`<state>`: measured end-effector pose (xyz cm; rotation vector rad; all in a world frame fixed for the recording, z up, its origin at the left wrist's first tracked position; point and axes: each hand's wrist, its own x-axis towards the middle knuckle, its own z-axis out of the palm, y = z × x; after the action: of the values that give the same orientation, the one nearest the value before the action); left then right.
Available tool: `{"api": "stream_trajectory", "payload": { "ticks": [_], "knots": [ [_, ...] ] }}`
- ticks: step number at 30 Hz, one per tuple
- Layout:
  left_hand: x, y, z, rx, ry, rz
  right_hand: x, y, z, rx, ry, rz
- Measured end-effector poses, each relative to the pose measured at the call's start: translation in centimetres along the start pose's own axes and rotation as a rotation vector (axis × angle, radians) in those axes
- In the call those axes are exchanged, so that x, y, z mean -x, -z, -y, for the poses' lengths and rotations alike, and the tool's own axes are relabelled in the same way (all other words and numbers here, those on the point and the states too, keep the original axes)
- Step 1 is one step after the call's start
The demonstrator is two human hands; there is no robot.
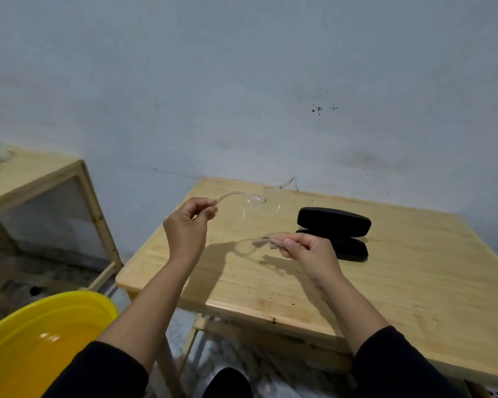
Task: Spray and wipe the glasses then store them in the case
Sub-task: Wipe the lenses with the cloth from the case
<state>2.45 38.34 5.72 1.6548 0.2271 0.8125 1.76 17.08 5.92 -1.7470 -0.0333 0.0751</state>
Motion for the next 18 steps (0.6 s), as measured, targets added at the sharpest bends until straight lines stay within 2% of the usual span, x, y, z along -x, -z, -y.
{"api": "stream_trajectory", "payload": {
  "ticks": [8, 18],
  "knots": [
    [-1.2, 5.4, 3.5, -0.203, -0.05, -0.112, 0.4, -1.2, -1.5, -0.084, -0.109, -0.021],
    [-0.4, 7.3, 6.2, -0.291, -0.017, 0.013, 0.3, -2.3, -3.0, -0.169, -0.21, -0.05]
  ]
}}
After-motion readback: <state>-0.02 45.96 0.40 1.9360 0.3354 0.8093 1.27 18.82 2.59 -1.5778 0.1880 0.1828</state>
